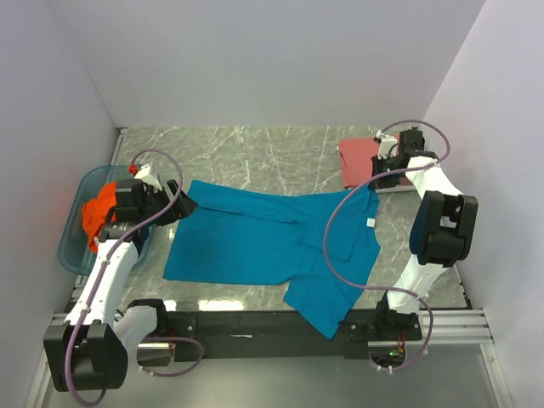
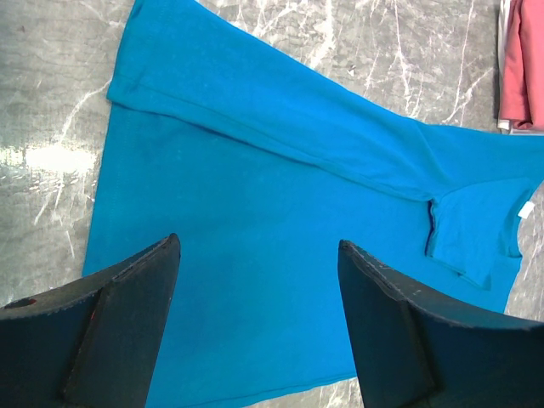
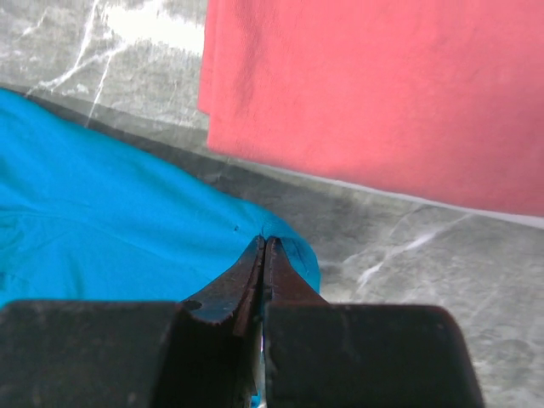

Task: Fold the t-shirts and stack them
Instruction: Fold the tshirt

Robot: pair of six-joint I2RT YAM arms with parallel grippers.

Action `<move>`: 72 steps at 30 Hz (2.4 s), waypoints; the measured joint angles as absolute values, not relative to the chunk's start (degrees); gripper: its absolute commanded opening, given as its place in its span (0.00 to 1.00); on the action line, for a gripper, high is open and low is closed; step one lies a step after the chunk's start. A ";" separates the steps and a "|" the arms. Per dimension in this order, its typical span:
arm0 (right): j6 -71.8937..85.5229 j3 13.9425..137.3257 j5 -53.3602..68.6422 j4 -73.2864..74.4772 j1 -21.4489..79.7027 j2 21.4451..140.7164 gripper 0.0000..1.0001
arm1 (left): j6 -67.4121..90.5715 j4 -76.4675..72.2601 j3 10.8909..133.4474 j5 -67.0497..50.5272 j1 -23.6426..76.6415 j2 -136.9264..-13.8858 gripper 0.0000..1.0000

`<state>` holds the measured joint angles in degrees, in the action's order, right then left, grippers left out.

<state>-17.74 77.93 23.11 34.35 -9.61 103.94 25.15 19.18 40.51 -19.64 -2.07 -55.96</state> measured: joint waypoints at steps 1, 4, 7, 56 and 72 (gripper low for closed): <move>-17.85 78.32 22.90 34.39 -9.54 103.94 0.00 | 25.12 19.18 40.51 -19.64 -2.07 -55.96 0.80; -17.93 79.83 22.15 34.50 -9.47 103.94 0.00 | 25.12 19.16 40.51 -19.62 -2.07 -55.96 0.80; -18.04 81.41 21.78 34.61 -9.45 103.94 0.00 | 25.12 19.18 40.51 -19.64 -2.07 -55.96 0.80; -28.71 88.66 31.90 38.46 -6.79 94.45 0.56 | 31.27 16.93 38.06 -21.34 -2.07 -55.16 0.70; -69.95 53.84 47.18 55.90 5.61 72.64 0.58 | 58.83 25.98 30.02 -4.34 24.97 -45.25 0.75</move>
<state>-69.95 53.84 47.18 55.90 5.61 72.64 58.83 25.98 30.02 -4.34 24.97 -45.25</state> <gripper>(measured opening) 0.580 0.752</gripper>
